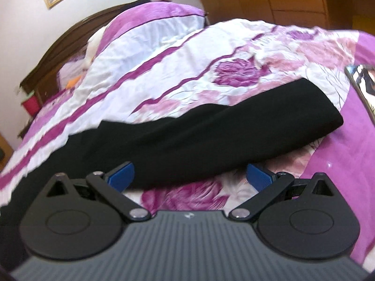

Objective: Fold small clothes
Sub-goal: 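Grasp the black cardigan's sleeve cuff with the right gripper, then lift the sleeve across the cardigan body and open the right gripper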

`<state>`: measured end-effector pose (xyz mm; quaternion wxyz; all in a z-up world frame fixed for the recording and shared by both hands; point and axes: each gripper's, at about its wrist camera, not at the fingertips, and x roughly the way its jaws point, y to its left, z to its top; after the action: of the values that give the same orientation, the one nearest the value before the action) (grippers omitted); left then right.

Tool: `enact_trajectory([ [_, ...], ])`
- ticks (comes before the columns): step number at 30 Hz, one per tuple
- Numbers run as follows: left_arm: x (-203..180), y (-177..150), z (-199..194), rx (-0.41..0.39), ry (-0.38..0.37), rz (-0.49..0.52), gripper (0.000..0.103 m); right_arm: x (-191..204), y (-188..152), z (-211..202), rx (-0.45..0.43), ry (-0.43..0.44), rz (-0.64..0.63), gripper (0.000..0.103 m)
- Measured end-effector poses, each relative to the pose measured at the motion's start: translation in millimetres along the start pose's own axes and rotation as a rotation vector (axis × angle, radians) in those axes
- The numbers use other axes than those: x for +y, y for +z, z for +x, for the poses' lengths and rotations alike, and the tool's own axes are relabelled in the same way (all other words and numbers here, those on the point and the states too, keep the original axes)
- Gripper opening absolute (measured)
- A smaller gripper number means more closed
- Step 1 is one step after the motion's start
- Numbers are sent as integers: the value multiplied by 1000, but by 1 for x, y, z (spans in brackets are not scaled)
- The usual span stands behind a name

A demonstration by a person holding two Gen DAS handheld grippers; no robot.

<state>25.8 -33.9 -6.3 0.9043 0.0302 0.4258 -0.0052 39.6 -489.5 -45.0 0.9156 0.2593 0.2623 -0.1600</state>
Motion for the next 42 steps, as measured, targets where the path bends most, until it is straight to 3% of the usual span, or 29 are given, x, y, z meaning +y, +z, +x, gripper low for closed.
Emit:
enact_trajectory([
  [10, -12, -1, 22, 23, -7, -2, 103, -24, 1, 33, -7, -1, 79, 102],
  [17, -14, -5, 29, 27, -6, 15, 103, -30, 5, 29, -37, 32, 125, 103],
  [23, -15, -8, 30, 20, -6, 11, 103, -34, 23, 31, -107, -3, 140, 95],
  [25, -13, -8, 30, 23, -9, 4, 103, -35, 26, 32, -120, -25, 143, 84],
  [29, -14, -9, 31, 19, -1, 6, 103, -40, 30, 30, -142, -41, 173, 72],
  [34, -17, -15, 29, 9, 15, -9, 103, -50, 34, 22, -167, -70, 210, 30],
  [39, -16, -12, 28, 8, 10, -12, 103, -47, 41, 10, -195, -54, 151, 16],
  [42, -16, -14, 23, -24, 7, 9, 103, -33, 44, -1, -240, -30, 85, 13],
])
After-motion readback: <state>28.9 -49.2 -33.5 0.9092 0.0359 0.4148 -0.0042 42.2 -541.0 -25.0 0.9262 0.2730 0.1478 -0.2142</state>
